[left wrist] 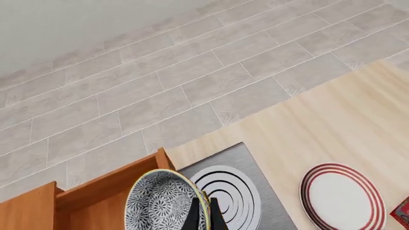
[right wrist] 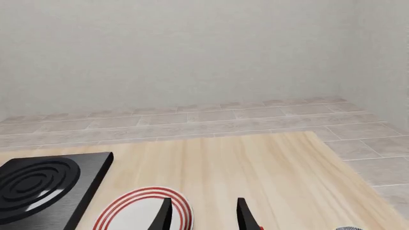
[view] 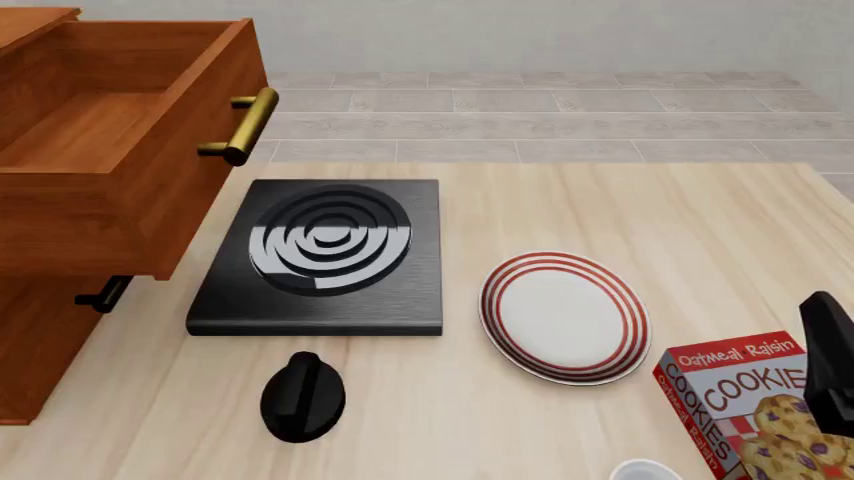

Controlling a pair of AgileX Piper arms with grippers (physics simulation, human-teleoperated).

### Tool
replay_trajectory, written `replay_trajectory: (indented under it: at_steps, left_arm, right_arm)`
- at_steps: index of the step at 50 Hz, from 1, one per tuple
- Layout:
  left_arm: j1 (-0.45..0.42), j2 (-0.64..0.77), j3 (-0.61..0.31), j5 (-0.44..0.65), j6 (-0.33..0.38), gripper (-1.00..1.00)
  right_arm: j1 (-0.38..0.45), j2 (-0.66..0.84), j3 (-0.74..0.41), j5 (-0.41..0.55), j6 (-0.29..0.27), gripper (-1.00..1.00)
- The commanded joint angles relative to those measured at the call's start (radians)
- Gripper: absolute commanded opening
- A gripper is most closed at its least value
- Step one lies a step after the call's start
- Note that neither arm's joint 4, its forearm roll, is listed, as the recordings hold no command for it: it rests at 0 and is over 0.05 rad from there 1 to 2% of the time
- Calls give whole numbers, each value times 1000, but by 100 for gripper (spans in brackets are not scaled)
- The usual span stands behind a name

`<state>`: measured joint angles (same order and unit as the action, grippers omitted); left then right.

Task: Pick the akita bowl in the top layer of the wooden cabinet and place it on the plate.

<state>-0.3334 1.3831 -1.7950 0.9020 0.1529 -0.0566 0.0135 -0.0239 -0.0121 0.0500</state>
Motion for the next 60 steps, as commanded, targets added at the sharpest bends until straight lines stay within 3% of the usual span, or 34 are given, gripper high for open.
replay_trajectory:
  at_steps: [1,18,60]
  left_arm:
    - [-46,13,-25,-12,7,-100]
    - [-113,31,-41,-23,5,-100]
    - [-257,64,32,-106,13,-100]
  right_arm:
    - [-2,-4,0,2,1,100]
    - [-3,-9,-2,7,-1,100]
    - [-11,-5,-2,-2,9,100]
